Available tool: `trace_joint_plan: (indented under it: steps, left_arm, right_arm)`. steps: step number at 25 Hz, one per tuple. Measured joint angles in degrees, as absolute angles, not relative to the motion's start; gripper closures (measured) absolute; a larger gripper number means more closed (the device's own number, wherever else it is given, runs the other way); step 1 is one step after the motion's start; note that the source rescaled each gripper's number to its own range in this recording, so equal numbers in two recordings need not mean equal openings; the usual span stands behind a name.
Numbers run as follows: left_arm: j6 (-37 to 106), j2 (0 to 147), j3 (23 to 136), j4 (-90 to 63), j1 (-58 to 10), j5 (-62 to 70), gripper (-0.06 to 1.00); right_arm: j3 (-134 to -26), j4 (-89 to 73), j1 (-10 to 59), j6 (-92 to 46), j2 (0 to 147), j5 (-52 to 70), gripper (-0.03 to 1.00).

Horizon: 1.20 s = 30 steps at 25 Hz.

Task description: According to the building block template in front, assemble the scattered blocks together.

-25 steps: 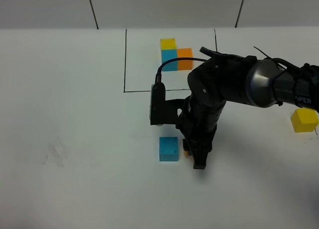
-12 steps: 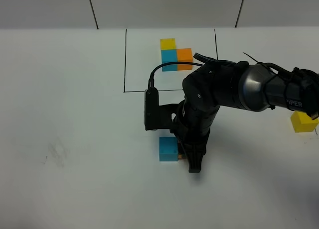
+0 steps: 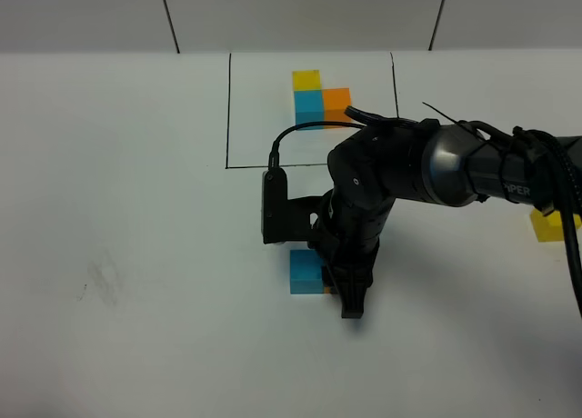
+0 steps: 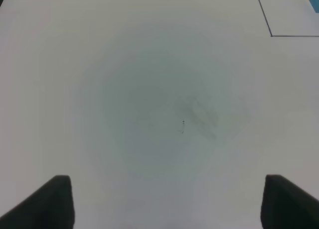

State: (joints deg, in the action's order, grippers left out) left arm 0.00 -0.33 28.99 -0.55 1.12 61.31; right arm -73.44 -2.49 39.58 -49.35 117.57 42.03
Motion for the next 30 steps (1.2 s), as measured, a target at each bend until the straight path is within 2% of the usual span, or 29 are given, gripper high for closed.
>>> trace_joint_plan:
  steps: [8,10,13,15,17,24,30]
  left_arm:
    - [0.0,-0.3,29.0,-0.5,1.1,61.3,0.15]
    - [0.0,-0.3,29.0,-0.5,1.1,61.3,0.15]
    - [0.0,-0.3,29.0,-0.5,1.1,61.3,0.15]
    - [0.0,-0.3,29.0,-0.5,1.1,61.3,0.15]
    - [0.0,-0.3,29.0,-0.5,1.1,61.3,0.15]
    - [0.0,-0.3,29.0,-0.5,1.1,61.3,0.15]
    - [0.0,-0.3,29.0,-0.5,1.1,61.3,0.15]
  right_arm:
    - [-74.4,-2.5,39.6,-48.6,117.9,43.4,0.49]
    - [-74.4,-2.5,39.6,-46.3,117.7,43.5,0.39]
    - [-74.4,-1.5,39.4,-40.3,115.3,43.8,0.18]
    - [-74.4,-0.7,38.3,-34.6,111.9,44.8,0.08]
    - [-74.4,0.0,36.5,-26.8,108.2,46.7,0.03]
    - [-67.5,7.5,24.7,-3.6,92.9,47.5,0.04]
    - [-61.7,9.3,10.5,2.3,88.9,45.4,0.06]
